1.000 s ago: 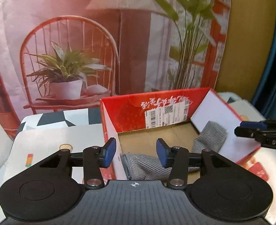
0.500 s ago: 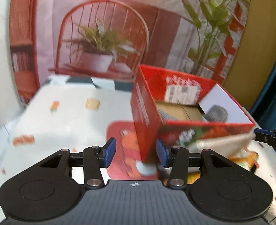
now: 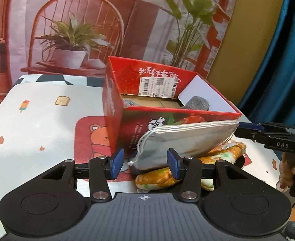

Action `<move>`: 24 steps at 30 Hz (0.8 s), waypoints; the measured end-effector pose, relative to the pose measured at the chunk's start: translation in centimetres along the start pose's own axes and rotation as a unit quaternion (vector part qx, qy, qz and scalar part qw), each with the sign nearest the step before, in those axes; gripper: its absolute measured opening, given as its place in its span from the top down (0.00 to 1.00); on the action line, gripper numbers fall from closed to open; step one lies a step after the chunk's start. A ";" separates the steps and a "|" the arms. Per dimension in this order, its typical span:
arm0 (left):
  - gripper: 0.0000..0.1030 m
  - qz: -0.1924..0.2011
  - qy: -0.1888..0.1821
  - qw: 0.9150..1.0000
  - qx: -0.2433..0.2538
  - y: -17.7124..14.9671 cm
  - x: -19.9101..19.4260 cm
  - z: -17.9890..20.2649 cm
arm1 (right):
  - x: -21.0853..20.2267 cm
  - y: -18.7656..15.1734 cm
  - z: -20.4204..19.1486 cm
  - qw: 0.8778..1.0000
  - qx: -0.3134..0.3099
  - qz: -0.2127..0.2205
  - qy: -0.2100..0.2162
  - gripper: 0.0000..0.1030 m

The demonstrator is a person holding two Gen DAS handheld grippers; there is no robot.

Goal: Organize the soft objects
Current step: 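Grasp the white drawstring pouch with the left tool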

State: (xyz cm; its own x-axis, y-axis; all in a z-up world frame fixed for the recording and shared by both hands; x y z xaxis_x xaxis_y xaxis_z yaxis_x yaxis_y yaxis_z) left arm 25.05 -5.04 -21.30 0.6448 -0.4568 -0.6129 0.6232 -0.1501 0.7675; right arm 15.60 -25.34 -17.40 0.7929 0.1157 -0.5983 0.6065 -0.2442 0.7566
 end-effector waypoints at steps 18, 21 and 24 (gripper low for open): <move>0.53 -0.014 -0.023 1.000 -0.001 -0.4 2.2 0.5 | 2.1 -0.5 -2.3 0.999 -0.019 -0.028 0.038 0.64; 0.61 -0.014 -0.023 1.000 0.002 -0.3 2.5 0.5 | 3.1 -0.6 -2.4 0.998 -0.017 -0.039 0.045 0.64; 0.81 -0.012 -0.006 1.000 0.014 -0.1 2.6 0.5 | 3.7 -0.6 -2.4 0.998 -0.009 -0.043 0.054 0.70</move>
State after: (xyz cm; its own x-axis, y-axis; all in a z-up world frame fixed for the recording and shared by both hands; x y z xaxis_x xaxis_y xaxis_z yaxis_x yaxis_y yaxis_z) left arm 26.46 -6.68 -22.88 0.6244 -0.4624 -0.6295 0.6262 -0.1853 0.7573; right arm 18.29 -22.48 -19.40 0.7390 0.2378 -0.6303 0.6728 -0.2114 0.7090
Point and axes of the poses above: each gripper's, at about its wrist camera, not at the fingertips, and x roughly the way its jaws point, z to its right, y to its top, the point moved 8 cm from there along x, roughly the way its jaws point, and after that the axes turned 5 degrees about y, right-handed, at the moved point
